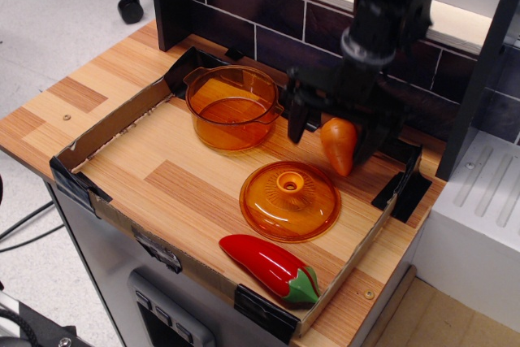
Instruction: Take carrot out of pot
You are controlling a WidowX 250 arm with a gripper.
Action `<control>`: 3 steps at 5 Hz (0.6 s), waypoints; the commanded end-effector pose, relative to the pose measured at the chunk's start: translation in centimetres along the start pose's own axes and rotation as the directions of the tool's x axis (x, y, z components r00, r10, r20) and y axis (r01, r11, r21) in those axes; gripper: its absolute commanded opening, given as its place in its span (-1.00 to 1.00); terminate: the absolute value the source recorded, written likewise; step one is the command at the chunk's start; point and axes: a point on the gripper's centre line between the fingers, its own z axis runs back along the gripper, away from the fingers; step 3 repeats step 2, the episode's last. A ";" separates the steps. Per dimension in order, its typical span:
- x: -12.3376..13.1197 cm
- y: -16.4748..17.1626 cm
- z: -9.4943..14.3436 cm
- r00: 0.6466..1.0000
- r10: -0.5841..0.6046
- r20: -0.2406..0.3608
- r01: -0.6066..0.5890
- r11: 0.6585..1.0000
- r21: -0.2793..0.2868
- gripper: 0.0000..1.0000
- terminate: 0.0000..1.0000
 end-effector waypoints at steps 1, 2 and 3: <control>0.7 2.3 7.9 0.991 0.062 0.121 -0.046 0.990 -0.130 1.00 -1.00; 0.7 2.3 7.9 0.991 0.062 0.121 -0.046 0.990 -0.130 1.00 1.00; 0.7 2.3 7.9 0.991 0.062 0.121 -0.046 0.990 -0.130 1.00 1.00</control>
